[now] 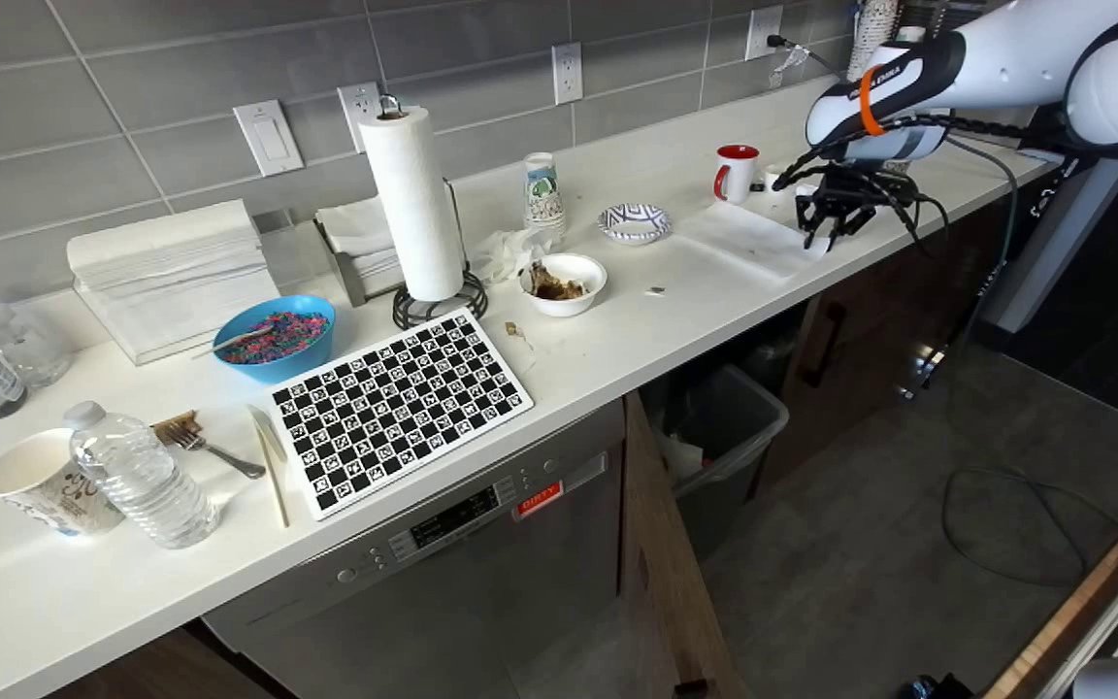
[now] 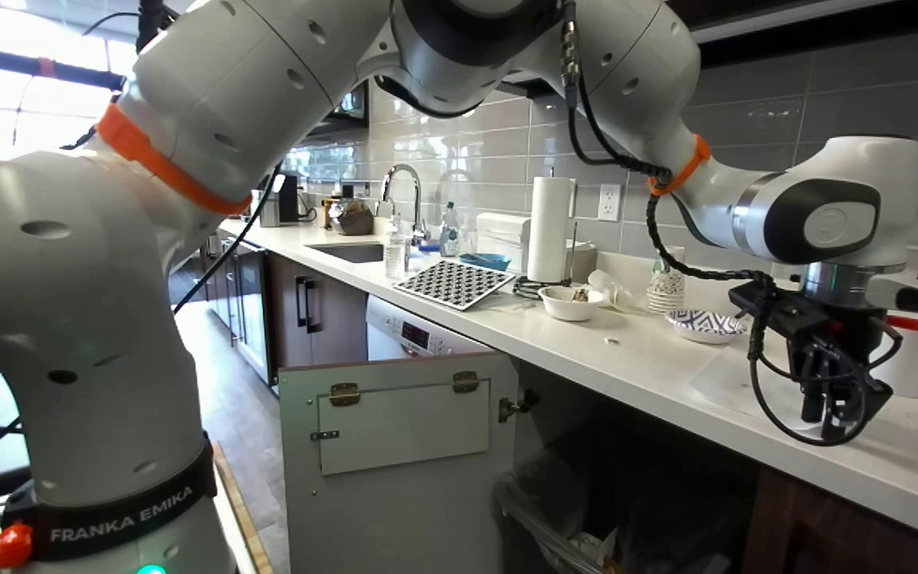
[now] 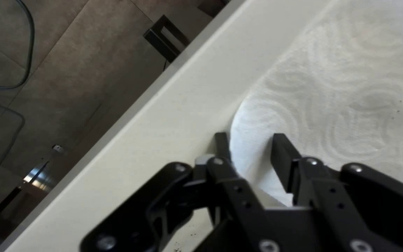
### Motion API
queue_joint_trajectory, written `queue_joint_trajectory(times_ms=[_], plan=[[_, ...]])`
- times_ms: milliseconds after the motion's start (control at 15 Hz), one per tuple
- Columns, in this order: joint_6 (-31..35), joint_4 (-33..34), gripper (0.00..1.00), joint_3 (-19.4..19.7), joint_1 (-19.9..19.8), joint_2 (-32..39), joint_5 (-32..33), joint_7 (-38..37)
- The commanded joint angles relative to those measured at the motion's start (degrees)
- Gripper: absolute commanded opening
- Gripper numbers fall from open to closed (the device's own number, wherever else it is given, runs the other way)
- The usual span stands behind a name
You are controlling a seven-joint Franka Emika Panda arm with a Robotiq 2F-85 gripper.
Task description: Put the paper inside the rubbish bin
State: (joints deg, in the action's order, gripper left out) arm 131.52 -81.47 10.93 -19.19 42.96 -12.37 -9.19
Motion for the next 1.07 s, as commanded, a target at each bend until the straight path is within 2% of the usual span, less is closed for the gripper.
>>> queue_joint_trajectory(times_ms=[0, 67, 467, 1000], plan=[[1.2, -0.5, 0.07, -1.0, -0.9, -0.6, -1.6, -0.9], [1.5, -0.6, 0.01, -1.0, -0.8, -0.9, -1.5, -0.9], [1.2, -1.1, 0.00, -0.7, -1.1, -3.5, -1.9, -1.3], [1.2, -1.5, 0.00, 3.1, 1.2, -8.1, 6.4, -0.6]])
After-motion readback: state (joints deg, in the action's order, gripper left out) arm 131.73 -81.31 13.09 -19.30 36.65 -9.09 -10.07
